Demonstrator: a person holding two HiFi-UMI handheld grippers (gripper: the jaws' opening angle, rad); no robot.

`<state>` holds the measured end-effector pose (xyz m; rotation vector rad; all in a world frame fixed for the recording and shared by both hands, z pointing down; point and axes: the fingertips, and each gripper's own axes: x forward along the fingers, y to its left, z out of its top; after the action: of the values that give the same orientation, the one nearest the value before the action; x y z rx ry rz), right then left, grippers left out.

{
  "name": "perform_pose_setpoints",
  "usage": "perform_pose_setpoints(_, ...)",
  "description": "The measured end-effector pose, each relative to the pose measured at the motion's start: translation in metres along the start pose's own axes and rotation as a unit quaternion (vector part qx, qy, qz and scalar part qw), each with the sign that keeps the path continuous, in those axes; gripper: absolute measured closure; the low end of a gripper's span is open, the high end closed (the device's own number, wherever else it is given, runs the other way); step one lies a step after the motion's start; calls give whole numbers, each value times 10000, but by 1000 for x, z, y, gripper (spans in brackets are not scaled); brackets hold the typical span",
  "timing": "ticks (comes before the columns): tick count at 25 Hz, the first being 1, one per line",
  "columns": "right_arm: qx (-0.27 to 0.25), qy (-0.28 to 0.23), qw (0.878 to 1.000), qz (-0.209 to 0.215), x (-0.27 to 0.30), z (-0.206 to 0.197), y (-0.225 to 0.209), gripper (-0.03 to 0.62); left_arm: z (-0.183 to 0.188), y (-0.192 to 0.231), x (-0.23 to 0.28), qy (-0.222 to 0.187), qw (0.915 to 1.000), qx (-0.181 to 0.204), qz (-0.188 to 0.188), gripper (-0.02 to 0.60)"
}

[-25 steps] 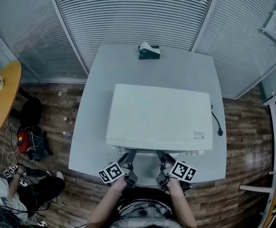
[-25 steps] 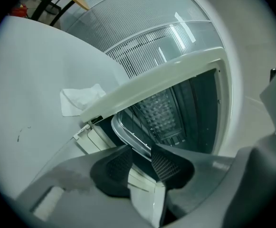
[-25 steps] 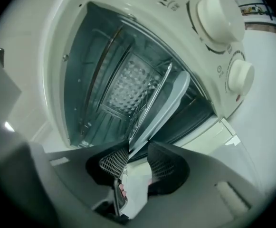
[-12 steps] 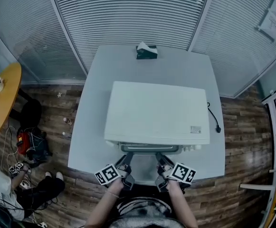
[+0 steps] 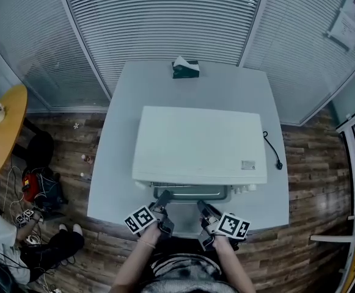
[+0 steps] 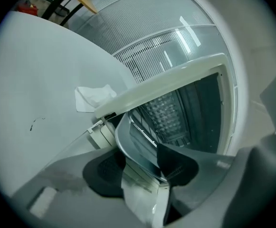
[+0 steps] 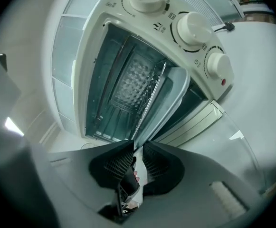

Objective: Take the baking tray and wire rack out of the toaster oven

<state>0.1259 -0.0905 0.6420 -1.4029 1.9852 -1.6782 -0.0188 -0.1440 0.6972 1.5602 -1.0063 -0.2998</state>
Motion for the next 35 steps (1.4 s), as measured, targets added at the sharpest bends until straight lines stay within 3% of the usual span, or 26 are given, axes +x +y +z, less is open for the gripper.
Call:
perform_pose_setpoints(3,-260,-86,9992,-301,-3,1,-4,504,0,2,1,32,9998,-189,65,391)
perform_pose_setpoints(6,-221,-687,9946,-740,-14,20,-19,346,-1,2,0,77,9997,-186,133,393)
perform_pose_setpoints(8,-151,-1088,9899,-891,-18,39,-31,329,0,3,1,89,9997,-169,156,393)
perform_pose_setpoints(11,-230,-1331,9856,-1020,-15,63,-47,329,0,3,4,126,9997,-149,133,393)
perform_pose_setpoints(15,-293,-1240,9876,-916,-13,69,-45,439,-1,3,3,105,9998,-136,119,393)
perform_pose_setpoints(24,-262,-1148,9861,-1173,-30,49,-44,463,-16,5,-17,392,9991,-42,126,393)
perform_pose_setpoints(35,228,-1519,9824,-1060,-62,16,-30,482,-30,5,-58,643,9978,-136,46,397)
